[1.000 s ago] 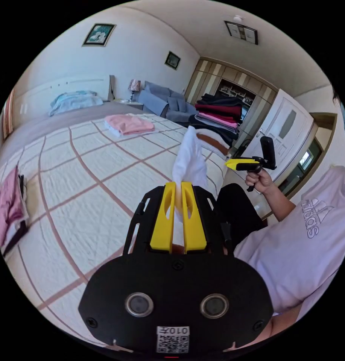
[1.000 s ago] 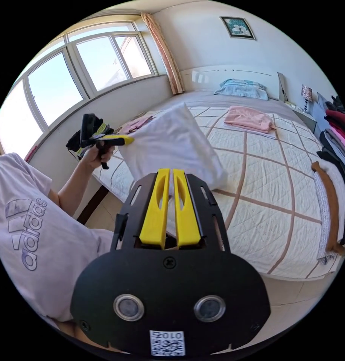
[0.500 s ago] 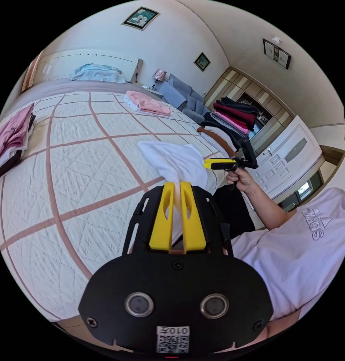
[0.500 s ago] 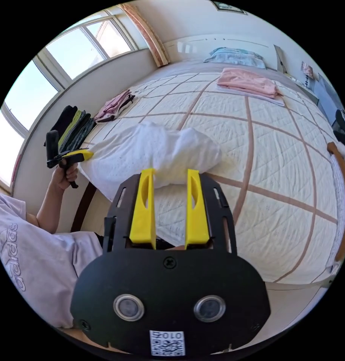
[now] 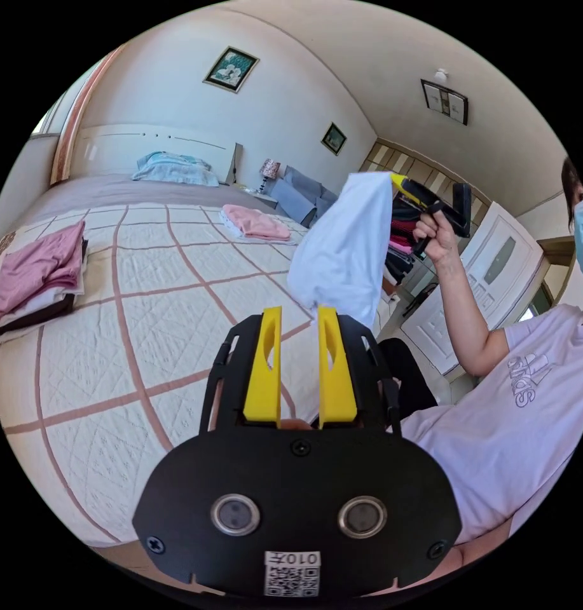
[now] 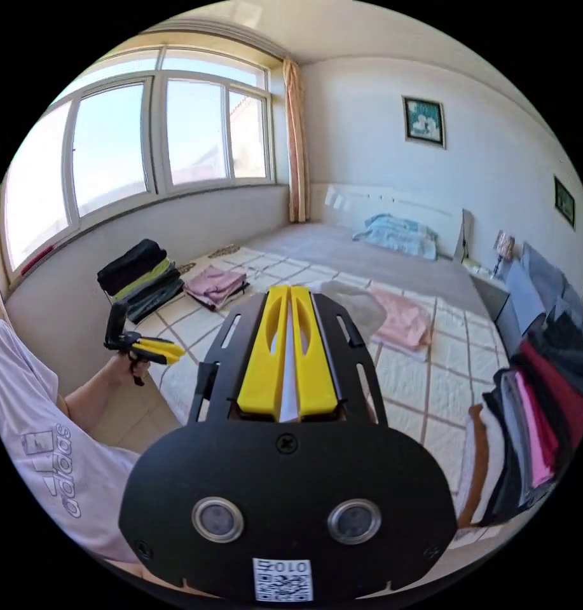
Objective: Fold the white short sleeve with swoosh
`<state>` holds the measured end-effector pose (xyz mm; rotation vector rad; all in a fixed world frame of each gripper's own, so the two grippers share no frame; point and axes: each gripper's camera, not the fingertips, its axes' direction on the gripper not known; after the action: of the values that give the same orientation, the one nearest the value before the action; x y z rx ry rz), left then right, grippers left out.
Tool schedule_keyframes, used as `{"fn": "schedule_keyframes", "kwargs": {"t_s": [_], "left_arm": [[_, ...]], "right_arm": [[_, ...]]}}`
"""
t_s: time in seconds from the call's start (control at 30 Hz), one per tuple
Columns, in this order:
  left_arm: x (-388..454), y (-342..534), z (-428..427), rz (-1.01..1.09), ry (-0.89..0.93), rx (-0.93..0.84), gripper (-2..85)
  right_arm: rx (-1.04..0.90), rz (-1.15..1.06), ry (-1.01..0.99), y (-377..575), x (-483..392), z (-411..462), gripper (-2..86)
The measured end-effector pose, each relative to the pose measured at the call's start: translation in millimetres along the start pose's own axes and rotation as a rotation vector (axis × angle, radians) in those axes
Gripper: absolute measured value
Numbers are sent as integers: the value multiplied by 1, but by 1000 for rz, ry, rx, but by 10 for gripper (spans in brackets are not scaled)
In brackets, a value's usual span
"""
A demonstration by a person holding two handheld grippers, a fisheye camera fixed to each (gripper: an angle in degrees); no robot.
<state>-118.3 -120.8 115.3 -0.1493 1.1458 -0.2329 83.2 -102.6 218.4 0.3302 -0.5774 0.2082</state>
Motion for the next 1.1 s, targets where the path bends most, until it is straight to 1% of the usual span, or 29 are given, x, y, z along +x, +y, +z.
{"fn": "schedule_keyframes", "kwargs": {"t_s": [0.07, 0.13, 0.17, 0.2, 0.23, 0.27, 0.3, 0.33, 0.37, 0.4, 0.47, 0.53, 0.6, 0.63, 0.67, 0.77, 0.83, 0.9, 0.93, 1.0, 1.03, 1.1], "left_arm": [[20, -11, -1, 60, 10, 49, 115], [32, -18, -5, 87, 25, 90, 130], [37, -21, -9, 97, 31, 115, 140], [38, -22, -11, 99, 33, 125, 144], [38, -21, -15, 100, 35, 137, 151], [35, -18, -18, 90, 36, 141, 156], [31, -16, -19, 77, 37, 142, 159], [21, -9, -21, 35, 49, 141, 164], [11, 0, -22, -12, 70, 137, 168], [6, 6, -22, -31, 76, 138, 170], [-1, 28, -24, -80, 22, 149, 178], [2, 38, -18, -76, -46, 109, 183], [12, 41, -5, -25, -109, 60, 189], [23, 40, 6, 39, -127, 50, 195], [32, 38, 18, 95, -106, 34, 201], [38, 34, 47, 107, -93, -11, 215], [32, 37, 59, 64, -39, -13, 222], [26, 41, 69, 25, 13, -47, 230], [26, 45, 72, 21, 15, -62, 232], [32, 51, 71, 38, -19, -74, 233], [37, 52, 70, 55, -45, -85, 232], [44, 51, 67, 89, -70, -92, 230]], "right_arm": [[88, -78, -13, -20, -22, -18, 30], [148, -151, -73, -21, -45, -25, 31], [173, -198, -148, -12, -59, -24, 32], [162, -247, -228, 2, -72, -14, 33], [136, -259, -261, 11, -78, -5, 34], [36, -246, -287, 30, -87, 20, 36], [-112, -208, -281, 55, -94, 53, 38], [-189, -196, -287, 71, -96, 70, 40], [-337, -163, -319, 104, -98, 100, 45], [-443, -90, -369, 136, -95, 121, 54], [-494, 21, -445, 173, -85, 131, 63], [-454, 97, -484, 193, -73, 125, 67], [-390, 139, -447, 200, -58, 115, 72], [-380, 141, -429, 199, -55, 113, 72], [-364, 143, -391, 198, -50, 113, 74], [-372, 135, -321, 191, -43, 129, 88], [-425, 147, -252, 189, -42, 150, 105], [-548, 183, -195, 198, -40, 184, 117], [-574, 194, -199, 202, -40, 192, 114], [-643, 239, -288, 215, -46, 212, 95], [-631, 250, -282, 215, -48, 211, 88], [-506, 208, -215, 206, -65, 188, 69]]}}
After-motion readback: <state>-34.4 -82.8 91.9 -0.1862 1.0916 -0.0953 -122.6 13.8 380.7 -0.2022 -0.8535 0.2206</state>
